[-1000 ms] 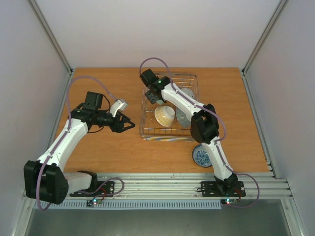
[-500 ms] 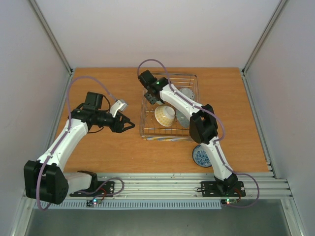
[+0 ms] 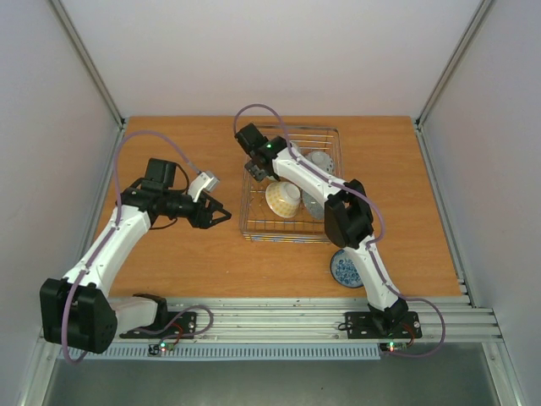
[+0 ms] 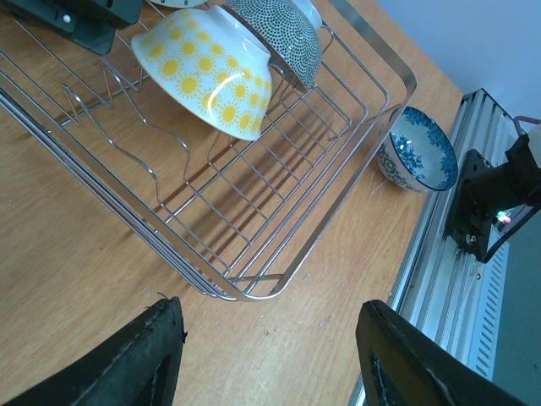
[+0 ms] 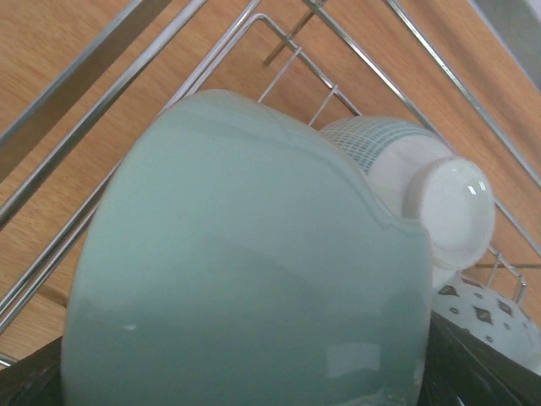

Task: Load the bowls into the dish rack
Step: Place the bowl in the dish rack.

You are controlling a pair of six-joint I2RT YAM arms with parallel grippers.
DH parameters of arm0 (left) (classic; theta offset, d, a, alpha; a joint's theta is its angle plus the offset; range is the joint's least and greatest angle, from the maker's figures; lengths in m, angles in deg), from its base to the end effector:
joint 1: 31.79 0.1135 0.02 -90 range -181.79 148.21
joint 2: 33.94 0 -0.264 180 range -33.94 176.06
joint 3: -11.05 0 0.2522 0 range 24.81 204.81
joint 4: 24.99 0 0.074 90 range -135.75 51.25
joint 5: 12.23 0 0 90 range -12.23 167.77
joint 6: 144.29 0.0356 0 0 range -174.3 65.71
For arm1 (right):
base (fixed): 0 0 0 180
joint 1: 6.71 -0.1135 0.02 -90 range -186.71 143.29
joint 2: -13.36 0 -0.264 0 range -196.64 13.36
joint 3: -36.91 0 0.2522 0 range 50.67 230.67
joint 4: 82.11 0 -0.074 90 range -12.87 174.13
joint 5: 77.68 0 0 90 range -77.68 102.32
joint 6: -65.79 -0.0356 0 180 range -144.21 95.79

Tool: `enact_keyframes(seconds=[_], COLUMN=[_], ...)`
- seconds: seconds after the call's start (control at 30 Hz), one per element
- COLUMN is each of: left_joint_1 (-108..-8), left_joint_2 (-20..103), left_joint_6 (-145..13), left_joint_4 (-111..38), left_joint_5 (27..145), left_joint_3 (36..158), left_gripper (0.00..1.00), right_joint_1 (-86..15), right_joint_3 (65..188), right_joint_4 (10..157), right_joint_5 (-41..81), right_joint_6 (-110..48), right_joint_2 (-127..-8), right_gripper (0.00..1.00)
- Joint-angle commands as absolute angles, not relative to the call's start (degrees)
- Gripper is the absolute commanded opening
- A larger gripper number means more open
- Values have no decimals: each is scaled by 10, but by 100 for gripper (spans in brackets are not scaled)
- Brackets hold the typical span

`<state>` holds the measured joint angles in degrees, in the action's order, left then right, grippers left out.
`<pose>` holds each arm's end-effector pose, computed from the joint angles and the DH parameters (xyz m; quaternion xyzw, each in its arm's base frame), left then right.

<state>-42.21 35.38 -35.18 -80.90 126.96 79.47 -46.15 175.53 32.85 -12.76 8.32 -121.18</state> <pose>0.2235 -0.0685 0.2751 0.3370 0.8123 -0.3780 0.2892 0.4021 0.3113 0.2267 -0.5112 0.7966 -0.1951 0.2570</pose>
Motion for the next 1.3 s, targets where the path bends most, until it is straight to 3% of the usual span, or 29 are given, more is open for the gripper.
enact_keyframes(seconds=[0.0, 0.47, 1.27], left_joint_1=[-422, -421, -418], left_joint_2=[338, 334, 329], left_joint_6=[-339, -336, -333], left_joint_4=[-794, -795, -797], left_joint_5=[1268, 1268, 1268], left_joint_3=[790, 789, 787], left_gripper=[57, 57, 56], right_joint_1=[-463, -464, -468], right_joint_3=[1732, 1680, 1621], right_joint_4=[343, 385, 428], right_joint_5=[-120, -55, -2], right_joint_6=[88, 80, 61], right_joint_2=[-1218, -1188, -1097], right_gripper=[81, 98, 99])
